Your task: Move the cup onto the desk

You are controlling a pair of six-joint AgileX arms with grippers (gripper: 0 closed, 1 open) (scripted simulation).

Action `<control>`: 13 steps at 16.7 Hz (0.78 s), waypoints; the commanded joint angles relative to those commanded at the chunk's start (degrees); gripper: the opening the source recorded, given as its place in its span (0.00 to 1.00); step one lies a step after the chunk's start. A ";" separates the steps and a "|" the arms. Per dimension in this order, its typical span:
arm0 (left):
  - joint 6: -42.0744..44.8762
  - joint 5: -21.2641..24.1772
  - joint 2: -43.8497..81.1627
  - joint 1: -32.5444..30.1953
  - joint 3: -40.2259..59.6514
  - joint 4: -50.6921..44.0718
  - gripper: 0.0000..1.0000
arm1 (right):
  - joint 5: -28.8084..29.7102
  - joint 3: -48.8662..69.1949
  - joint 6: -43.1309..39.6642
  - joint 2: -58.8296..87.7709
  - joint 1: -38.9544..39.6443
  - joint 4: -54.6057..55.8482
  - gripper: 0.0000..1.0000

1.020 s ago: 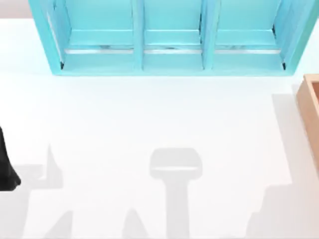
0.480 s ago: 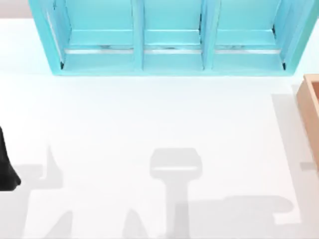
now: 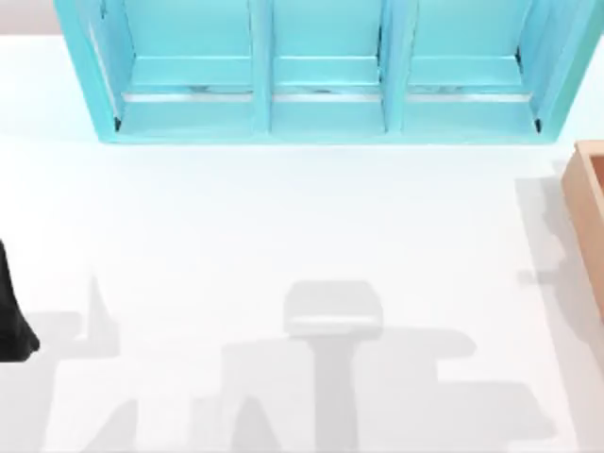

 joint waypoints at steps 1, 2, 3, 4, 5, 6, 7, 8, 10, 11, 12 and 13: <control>0.00 0.00 0.00 0.00 0.00 0.00 1.00 | 0.07 2.69 3.43 2.36 3.41 -0.14 0.00; 0.00 0.00 0.00 0.00 0.00 0.00 1.00 | 0.14 5.60 7.13 4.90 7.08 -0.29 0.00; 0.00 0.00 0.00 0.00 0.00 0.00 1.00 | 0.22 8.66 11.04 7.59 10.97 -0.45 0.00; 0.00 0.00 0.00 0.00 0.00 0.00 1.00 | 0.31 11.86 15.12 10.39 15.03 -0.62 0.00; 0.00 0.00 0.00 0.00 0.00 0.00 1.00 | 0.39 15.13 19.30 13.26 19.20 -0.79 0.00; 0.00 0.00 0.00 0.00 0.00 0.00 1.00 | 0.48 18.45 23.54 16.17 23.42 -0.96 0.00; 0.00 0.00 0.00 0.00 0.00 0.00 1.00 | 0.57 21.76 27.78 19.07 27.65 -1.13 0.00; 0.00 0.00 0.00 0.00 0.00 0.00 1.00 | 0.65 25.03 31.96 21.93 31.81 -1.29 0.00; 0.00 0.00 0.00 0.00 0.00 0.00 1.00 | 0.82 31.26 39.94 27.38 39.76 -1.60 0.00; 0.00 0.00 0.00 0.00 0.00 0.00 1.00 | 0.89 34.14 43.63 29.91 43.43 -1.75 0.00; 0.00 0.00 0.00 0.00 0.00 0.00 1.00 | 0.96 36.81 47.05 32.25 46.83 -1.88 0.00; 0.00 0.00 0.00 0.00 0.00 0.00 1.00 | 1.02 39.20 50.11 34.34 49.87 -2.00 0.00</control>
